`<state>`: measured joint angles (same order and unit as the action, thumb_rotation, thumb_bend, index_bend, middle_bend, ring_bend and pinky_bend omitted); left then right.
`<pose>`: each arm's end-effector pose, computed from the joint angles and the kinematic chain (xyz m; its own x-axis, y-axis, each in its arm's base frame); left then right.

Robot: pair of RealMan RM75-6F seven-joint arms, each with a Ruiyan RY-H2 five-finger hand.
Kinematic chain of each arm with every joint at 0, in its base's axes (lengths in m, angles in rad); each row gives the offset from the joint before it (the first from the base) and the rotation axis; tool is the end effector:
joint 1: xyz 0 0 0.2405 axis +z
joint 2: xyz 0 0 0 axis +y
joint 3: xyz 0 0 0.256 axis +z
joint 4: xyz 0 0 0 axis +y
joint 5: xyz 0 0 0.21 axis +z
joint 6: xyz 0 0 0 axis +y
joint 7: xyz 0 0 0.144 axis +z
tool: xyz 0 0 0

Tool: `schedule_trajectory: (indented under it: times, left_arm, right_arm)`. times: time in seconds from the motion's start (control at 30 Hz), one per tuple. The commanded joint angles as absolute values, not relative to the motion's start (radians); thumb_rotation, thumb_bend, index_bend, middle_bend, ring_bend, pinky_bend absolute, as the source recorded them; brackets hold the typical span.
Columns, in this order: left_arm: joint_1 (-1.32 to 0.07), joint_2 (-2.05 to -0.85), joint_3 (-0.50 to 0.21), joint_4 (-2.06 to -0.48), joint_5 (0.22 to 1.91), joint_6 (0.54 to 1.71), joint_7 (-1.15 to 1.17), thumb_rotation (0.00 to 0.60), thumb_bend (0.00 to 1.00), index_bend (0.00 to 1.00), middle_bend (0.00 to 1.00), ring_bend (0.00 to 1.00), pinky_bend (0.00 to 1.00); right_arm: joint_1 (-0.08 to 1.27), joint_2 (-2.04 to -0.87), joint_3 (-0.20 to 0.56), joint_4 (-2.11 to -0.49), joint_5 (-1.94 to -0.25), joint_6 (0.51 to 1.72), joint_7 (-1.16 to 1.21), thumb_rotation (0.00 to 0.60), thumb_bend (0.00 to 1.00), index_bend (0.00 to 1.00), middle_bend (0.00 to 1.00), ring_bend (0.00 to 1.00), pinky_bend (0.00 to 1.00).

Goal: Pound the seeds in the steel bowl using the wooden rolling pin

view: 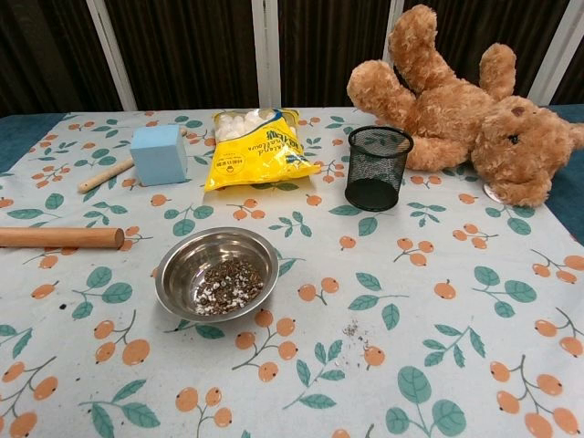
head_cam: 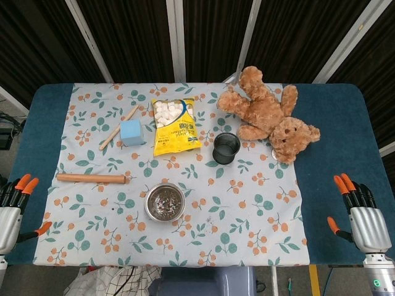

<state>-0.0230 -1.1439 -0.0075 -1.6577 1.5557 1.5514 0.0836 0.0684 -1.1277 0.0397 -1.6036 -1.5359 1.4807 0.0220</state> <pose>-0.3022 0.1525 0.1476 0.4109 0.0036 0.9117 0.9116 -0.0076 -0.4109 -0.3111 -0.1737 0.1531 0.3778 -0.0238 0.9256 -0.9257 -0.0287 0.3771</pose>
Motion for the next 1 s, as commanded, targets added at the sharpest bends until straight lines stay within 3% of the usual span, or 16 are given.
schedule_trajectory:
  times: [0.03,0.73,1.0]
  left_arm:
    - [-0.023,-1.144,-0.007,-1.658,1.556,1.551,0.084,0.600,0.13,0.00,0.00,0.00,0.00]
    - [-0.027,-1.139,-0.014,-1.668,1.524,1.530,0.101,0.600,0.13,0.00,0.00,0.00,0.00]
    - [-0.064,-1.132,-0.040,-1.720,1.470,1.468,0.174,0.600,0.14,0.02,0.00,0.00,0.00]
  right_arm:
    - [0.068,-1.128,0.039,-1.603,-1.537,1.482,0.022,0.600,0.36,0.00,0.00,0.00,0.00]
    - [0.070,-1.129,0.045,-1.605,-1.535,1.484,0.038,0.600,0.36,0.00,0.00,0.00,0.00]
    - [0.065,-1.130,0.038,-1.596,-1.533,1.482,0.069,0.600,0.36,0.00,0.00,0.00,0.00]
